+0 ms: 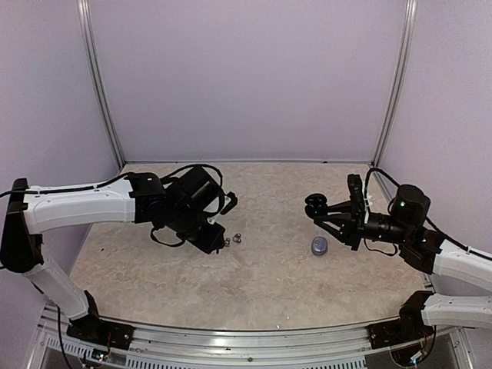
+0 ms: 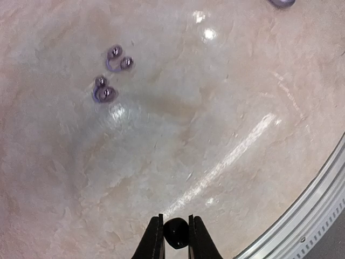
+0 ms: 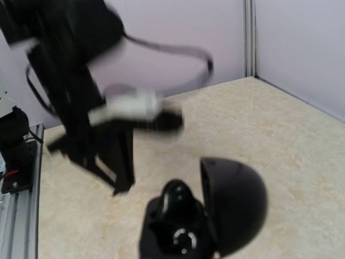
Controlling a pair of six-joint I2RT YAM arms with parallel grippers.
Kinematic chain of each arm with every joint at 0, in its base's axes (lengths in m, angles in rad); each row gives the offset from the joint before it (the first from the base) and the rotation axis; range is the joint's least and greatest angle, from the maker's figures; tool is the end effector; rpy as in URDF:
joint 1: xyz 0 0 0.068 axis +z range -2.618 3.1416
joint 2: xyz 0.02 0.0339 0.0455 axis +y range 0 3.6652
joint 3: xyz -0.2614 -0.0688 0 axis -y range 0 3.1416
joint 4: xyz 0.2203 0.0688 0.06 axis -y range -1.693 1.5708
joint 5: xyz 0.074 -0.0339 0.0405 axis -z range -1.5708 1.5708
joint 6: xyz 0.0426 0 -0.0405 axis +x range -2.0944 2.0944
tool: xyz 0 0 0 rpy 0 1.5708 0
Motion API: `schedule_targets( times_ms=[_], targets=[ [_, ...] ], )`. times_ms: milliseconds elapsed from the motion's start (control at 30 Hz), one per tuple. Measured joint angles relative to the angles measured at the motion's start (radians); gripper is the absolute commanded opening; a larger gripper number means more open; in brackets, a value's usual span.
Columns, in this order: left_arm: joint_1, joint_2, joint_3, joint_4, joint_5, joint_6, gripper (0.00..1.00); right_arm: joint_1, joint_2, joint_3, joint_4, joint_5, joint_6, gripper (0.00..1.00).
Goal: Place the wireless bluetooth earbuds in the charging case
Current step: Pick up the left earbud from the corner of the board, then insert the left earbud into the left side groove of the charging case.
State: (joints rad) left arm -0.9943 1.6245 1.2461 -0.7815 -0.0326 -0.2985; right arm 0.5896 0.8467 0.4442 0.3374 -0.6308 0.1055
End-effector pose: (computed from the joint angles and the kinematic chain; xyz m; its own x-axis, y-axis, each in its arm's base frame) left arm 0.1688 -0.2570 0.2420 -0.7220 0.5712 -0.3906 0.6471 0.7572 -0.0889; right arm 0.1366 0.1216 0.2712 -0.1526 0.0002 -0.9883 -0.9273 0.3459 0.1432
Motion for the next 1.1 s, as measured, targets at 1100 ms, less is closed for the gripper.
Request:
schedule_targets(
  times_ms=[1100],
  targets=[
    [-0.22, -0.195, -0.034, 0.906, -0.212, 0.151, 0.0, 0.304, 0.258, 0.158, 0.134, 0.431, -0.176, 0.0]
  ],
)
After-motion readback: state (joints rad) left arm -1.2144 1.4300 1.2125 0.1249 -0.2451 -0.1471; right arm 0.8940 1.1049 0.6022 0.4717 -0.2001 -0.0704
